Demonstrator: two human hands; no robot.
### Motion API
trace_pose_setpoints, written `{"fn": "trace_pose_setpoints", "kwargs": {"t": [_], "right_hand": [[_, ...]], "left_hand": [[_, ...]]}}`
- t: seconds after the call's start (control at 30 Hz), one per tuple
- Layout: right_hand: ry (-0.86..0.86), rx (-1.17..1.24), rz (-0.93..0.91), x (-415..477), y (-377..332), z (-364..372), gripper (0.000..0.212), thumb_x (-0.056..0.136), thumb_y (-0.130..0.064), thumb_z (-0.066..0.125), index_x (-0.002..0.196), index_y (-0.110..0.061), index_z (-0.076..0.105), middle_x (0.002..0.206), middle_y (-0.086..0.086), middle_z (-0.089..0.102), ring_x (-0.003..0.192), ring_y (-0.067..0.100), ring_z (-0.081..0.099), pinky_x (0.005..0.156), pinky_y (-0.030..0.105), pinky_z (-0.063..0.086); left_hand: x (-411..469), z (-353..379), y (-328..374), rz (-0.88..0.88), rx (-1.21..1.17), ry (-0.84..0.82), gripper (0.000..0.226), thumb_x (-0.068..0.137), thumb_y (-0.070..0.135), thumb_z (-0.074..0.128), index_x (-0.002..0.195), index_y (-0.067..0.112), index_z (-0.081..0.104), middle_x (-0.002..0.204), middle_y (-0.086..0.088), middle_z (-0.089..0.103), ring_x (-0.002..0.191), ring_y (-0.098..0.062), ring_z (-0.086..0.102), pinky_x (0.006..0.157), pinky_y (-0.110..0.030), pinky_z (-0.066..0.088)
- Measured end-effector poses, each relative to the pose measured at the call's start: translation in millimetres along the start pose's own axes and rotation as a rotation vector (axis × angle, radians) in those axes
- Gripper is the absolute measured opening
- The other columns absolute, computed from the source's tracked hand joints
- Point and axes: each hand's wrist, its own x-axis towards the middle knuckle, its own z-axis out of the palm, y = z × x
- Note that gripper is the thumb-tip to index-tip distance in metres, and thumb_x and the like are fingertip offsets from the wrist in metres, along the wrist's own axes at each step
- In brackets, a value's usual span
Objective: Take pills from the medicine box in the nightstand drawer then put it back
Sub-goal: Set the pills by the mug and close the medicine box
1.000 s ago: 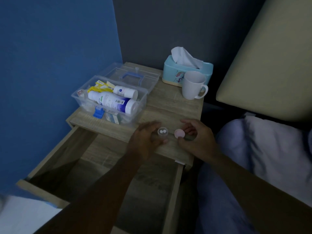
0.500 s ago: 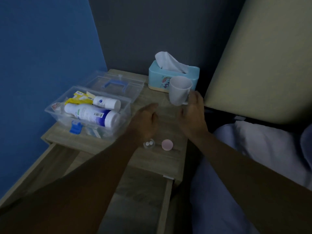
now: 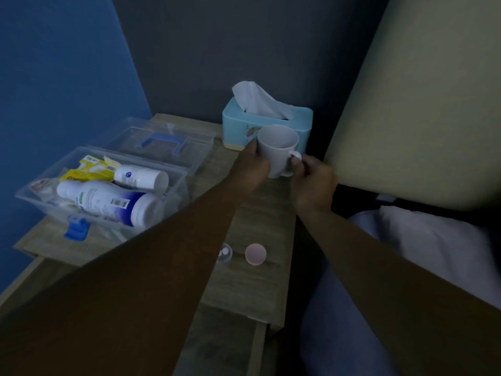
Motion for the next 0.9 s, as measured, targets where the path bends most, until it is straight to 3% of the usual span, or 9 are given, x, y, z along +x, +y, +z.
{"fn": "trace_pose_setpoints", "kwargs": {"t": [0.17, 0.3, 0.47, 0.57, 0.67, 0.8, 0.9], "right_hand": [[-0.007, 0.045, -0.029, -4.7, -2.0, -3.8, 0.02, 0.093, -0.021, 0.063, 0.096, -0.007, 0.077, 0.092, 0.014, 0.076, 0.089, 0.028, 0.069, 0.08, 0.04, 0.053], [-0.033, 0.056, -0.083, -18.6, -9.1, -6.8, 0.015, 0.09, -0.018, 0.066, 0.094, -0.01, 0.079, 0.088, 0.01, 0.077, 0.084, 0.019, 0.07, 0.075, 0.034, 0.055], [-0.098, 0.031, -0.162, -40.6, -16.6, -14.1, 0.018, 0.089, -0.022, 0.065, 0.084, -0.009, 0.076, 0.069, 0.011, 0.07, 0.072, 0.002, 0.055, 0.061, 0.027, 0.045], [-0.143, 0.082, -0.179, -55.2, -20.3, -23.9, 0.015, 0.09, -0.019, 0.065, 0.085, -0.012, 0.078, 0.07, -0.002, 0.07, 0.072, 0.002, 0.059, 0.062, 0.023, 0.046], [-0.153, 0.104, -0.202, -66.9, -22.7, -32.5, 0.015, 0.09, -0.016, 0.065, 0.083, -0.009, 0.077, 0.07, 0.004, 0.072, 0.07, 0.003, 0.057, 0.059, 0.023, 0.045], [-0.166, 0.107, -0.205, -76.3, -20.8, -38.9, 0.015, 0.09, -0.013, 0.065, 0.08, -0.009, 0.075, 0.068, 0.005, 0.071, 0.072, 0.001, 0.055, 0.058, 0.022, 0.042], [-0.187, 0.111, -0.211, -81.6, -18.4, -41.2, 0.014, 0.09, -0.013, 0.065, 0.081, -0.012, 0.076, 0.069, -0.008, 0.068, 0.073, -0.003, 0.057, 0.06, 0.013, 0.042]], "left_hand": [[-12.3, -10.3, -4.0, 0.017, -0.038, 0.039, 0.05, 0.092, 0.008, 0.047, 0.141, 0.019, 0.048, 0.142, -0.006, 0.054, 0.129, -0.025, 0.049, 0.107, -0.049, 0.044], [-36.6, -28.8, -12.2, 0.047, -0.034, 0.037, 0.053, 0.089, 0.004, 0.049, 0.138, 0.024, 0.052, 0.138, 0.0, 0.059, 0.125, -0.019, 0.054, 0.106, -0.045, 0.045], [-73.7, -46.9, -11.0, 0.102, -0.073, 0.069, 0.047, 0.094, 0.003, 0.048, 0.138, 0.017, 0.052, 0.137, -0.005, 0.06, 0.127, -0.018, 0.053, 0.107, -0.035, 0.043], [-99.8, -53.7, -7.4, 0.118, -0.116, 0.047, 0.047, 0.096, -0.005, 0.044, 0.141, 0.007, 0.046, 0.14, -0.008, 0.056, 0.129, -0.018, 0.051, 0.102, -0.022, 0.044], [-120.5, -55.9, -2.5, 0.113, -0.121, 0.043, 0.048, 0.096, -0.005, 0.043, 0.141, 0.01, 0.044, 0.137, -0.004, 0.055, 0.125, -0.011, 0.049, 0.088, -0.006, 0.044], [-136.4, -55.5, 0.5, 0.086, -0.089, 0.07, 0.051, 0.096, -0.001, 0.043, 0.143, 0.019, 0.045, 0.141, -0.001, 0.055, 0.124, -0.008, 0.048, 0.092, -0.018, 0.037], [-143.9, -54.4, -2.1, 0.063, -0.053, 0.074, 0.05, 0.095, 0.001, 0.042, 0.141, 0.021, 0.046, 0.14, 0.0, 0.056, 0.121, -0.008, 0.049, 0.09, -0.021, 0.041]]}}
